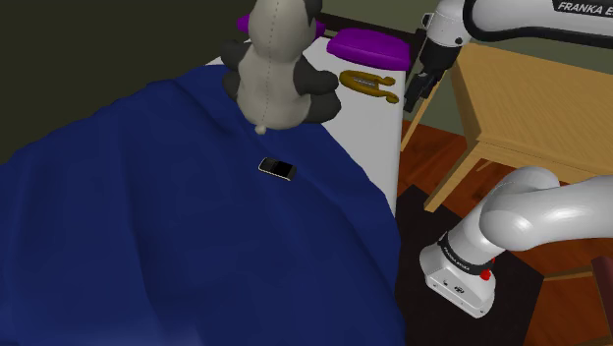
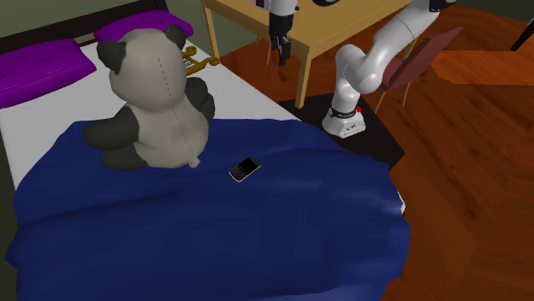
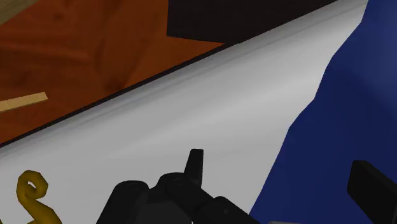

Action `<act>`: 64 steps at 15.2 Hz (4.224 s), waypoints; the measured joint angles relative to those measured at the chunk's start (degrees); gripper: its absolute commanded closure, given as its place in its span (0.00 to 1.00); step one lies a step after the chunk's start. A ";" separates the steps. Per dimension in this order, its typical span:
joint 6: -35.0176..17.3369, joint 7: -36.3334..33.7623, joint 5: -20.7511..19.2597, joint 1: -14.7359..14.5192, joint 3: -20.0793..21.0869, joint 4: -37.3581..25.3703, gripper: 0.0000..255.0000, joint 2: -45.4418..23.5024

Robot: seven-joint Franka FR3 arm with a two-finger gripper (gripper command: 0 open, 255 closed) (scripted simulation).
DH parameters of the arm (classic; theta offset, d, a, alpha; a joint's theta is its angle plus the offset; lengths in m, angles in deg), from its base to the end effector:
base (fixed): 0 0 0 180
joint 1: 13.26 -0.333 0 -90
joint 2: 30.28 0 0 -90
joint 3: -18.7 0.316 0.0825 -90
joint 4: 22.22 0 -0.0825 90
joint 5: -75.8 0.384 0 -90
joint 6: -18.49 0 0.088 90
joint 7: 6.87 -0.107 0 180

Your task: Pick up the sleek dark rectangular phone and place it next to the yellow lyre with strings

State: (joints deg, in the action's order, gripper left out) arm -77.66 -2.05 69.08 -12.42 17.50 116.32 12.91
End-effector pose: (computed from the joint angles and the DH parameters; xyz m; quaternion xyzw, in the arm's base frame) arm 0.3229 -0.0243 0.5609 0.9981 0.0329 0.0040 0.0515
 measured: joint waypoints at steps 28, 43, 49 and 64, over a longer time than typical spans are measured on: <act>-29.20 1.44 2.74 -13.24 12.51 -13.67 0.00 -41.95; -37.47 -0.16 -0.69 -15.86 14.41 -16.90 0.00 -53.60; -37.52 -0.15 -0.69 -15.88 14.43 -16.98 1.00 -53.57; -34.21 0.64 0.30 -15.71 14.64 -18.05 1.00 -51.36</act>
State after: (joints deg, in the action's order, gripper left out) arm -111.87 -1.42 69.38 -28.13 32.13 98.27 -38.45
